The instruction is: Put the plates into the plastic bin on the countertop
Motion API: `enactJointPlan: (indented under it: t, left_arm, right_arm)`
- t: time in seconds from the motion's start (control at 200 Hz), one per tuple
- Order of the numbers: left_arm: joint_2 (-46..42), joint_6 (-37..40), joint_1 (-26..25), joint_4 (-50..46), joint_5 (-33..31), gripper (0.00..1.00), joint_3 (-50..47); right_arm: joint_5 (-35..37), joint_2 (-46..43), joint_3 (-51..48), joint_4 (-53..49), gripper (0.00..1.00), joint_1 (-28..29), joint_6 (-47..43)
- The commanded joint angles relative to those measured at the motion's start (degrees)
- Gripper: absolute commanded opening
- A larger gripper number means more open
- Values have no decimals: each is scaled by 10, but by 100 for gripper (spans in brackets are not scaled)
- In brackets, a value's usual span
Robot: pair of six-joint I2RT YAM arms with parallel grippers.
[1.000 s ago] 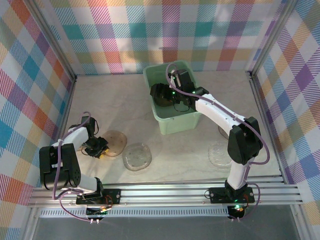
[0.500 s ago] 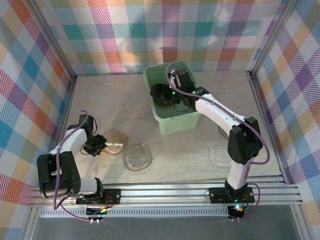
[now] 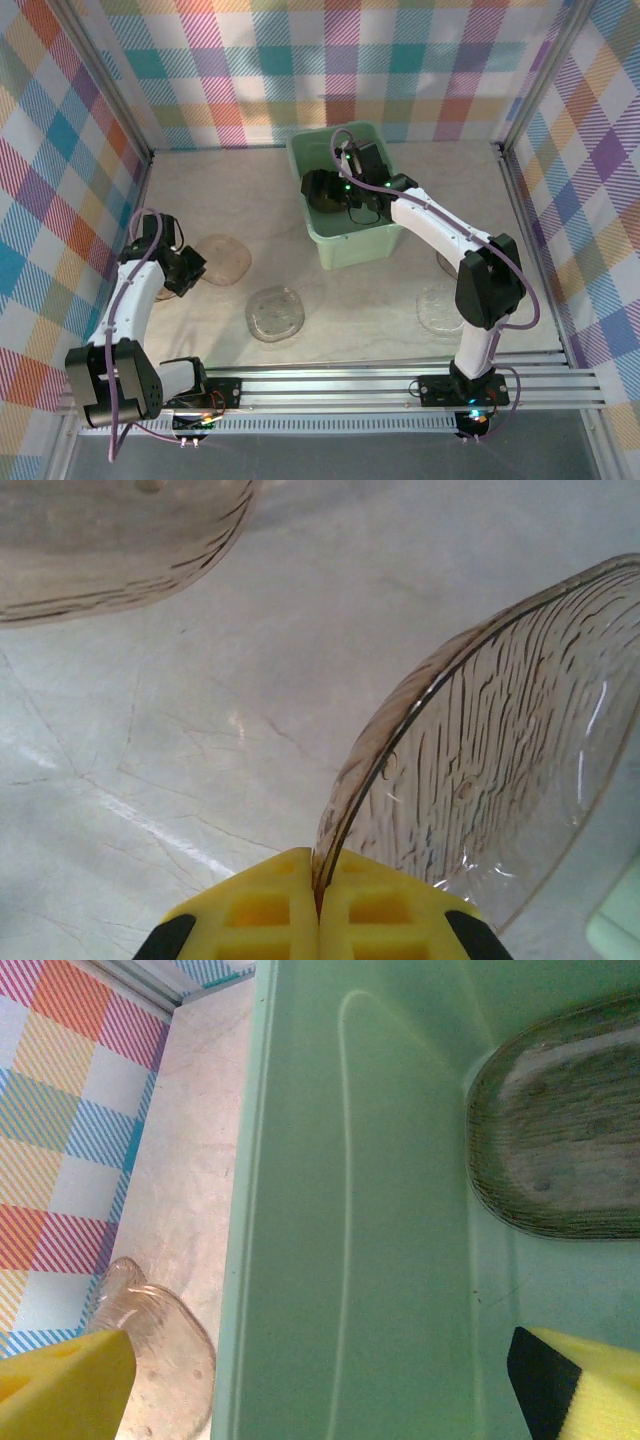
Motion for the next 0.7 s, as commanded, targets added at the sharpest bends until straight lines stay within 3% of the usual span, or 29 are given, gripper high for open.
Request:
enactJointPlan:
  t: [0.0, 0.15, 0.325, 0.495, 0.695]
  left_arm:
    - [-33, 4, 0, -11, 20, 0, 40]
    - [-54, 31, -1, -5, 51, 0, 92]
    - [-39, 77, -11, 7, 123, 0, 165]
    - [-6, 118, -44, -8, 145, 0, 237]
    - [36, 150, -102, -11, 144, 0, 296]
  right_arm:
    - [-8, -29, 10, -8, 96, 3, -19]
    - [-28, -29, 32, -22, 95, 2, -51]
    - [-109, -25, 84, -52, 84, 2, -138]
    - [-168, -19, 143, -109, 67, 2, -231]
    - [-193, -11, 182, -154, 57, 2, -302]
